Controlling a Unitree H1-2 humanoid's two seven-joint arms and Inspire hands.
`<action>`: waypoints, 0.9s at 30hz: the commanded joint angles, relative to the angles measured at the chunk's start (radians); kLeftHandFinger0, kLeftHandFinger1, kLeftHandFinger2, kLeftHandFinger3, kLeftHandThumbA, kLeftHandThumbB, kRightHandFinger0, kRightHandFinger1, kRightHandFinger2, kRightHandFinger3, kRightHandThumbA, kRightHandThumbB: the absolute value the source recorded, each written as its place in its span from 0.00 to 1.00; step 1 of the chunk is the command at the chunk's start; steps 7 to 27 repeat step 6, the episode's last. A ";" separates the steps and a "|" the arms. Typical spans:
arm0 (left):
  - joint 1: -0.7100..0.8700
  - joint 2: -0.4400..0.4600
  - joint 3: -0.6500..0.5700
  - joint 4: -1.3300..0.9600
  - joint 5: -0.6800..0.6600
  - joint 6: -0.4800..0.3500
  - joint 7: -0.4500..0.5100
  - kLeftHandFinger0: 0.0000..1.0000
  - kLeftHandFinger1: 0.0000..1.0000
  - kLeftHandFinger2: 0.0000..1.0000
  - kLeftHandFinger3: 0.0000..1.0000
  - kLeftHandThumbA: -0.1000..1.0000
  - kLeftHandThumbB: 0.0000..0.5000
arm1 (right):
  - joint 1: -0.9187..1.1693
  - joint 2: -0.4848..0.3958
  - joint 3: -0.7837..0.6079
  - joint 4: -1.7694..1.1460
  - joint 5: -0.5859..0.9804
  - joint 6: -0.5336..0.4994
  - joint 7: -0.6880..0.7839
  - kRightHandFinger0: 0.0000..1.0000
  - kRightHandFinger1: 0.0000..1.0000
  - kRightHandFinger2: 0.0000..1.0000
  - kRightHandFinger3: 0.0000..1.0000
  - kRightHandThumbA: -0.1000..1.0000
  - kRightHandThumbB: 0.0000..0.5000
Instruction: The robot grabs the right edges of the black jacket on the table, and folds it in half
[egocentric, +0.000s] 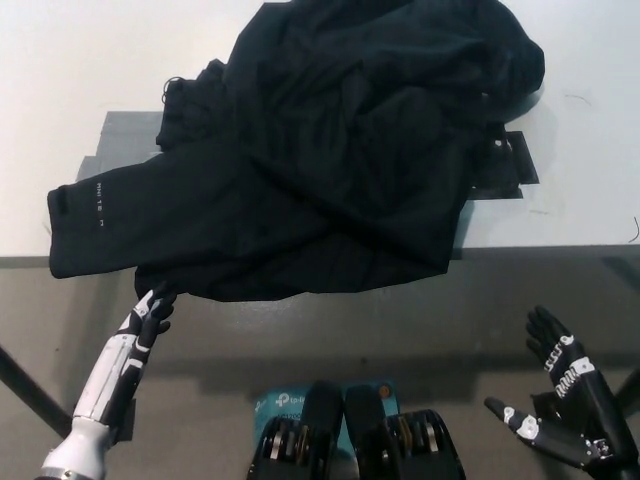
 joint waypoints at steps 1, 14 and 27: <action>-0.001 0.018 -0.005 -0.032 0.002 -0.048 -0.012 1.00 1.00 1.00 1.00 1.00 0.40 | -0.003 -0.017 0.020 -0.013 -0.018 -0.048 -0.044 1.00 1.00 1.00 1.00 0.82 0.29; 0.001 0.018 -0.007 -0.037 0.005 -0.040 -0.014 1.00 1.00 1.00 1.00 1.00 0.41 | 0.002 -0.028 0.037 -0.026 -0.029 -0.036 -0.059 1.00 1.00 1.00 1.00 0.81 0.30; 0.001 0.018 -0.007 -0.037 0.005 -0.040 -0.014 1.00 1.00 1.00 1.00 1.00 0.41 | 0.002 -0.028 0.037 -0.026 -0.029 -0.036 -0.059 1.00 1.00 1.00 1.00 0.81 0.30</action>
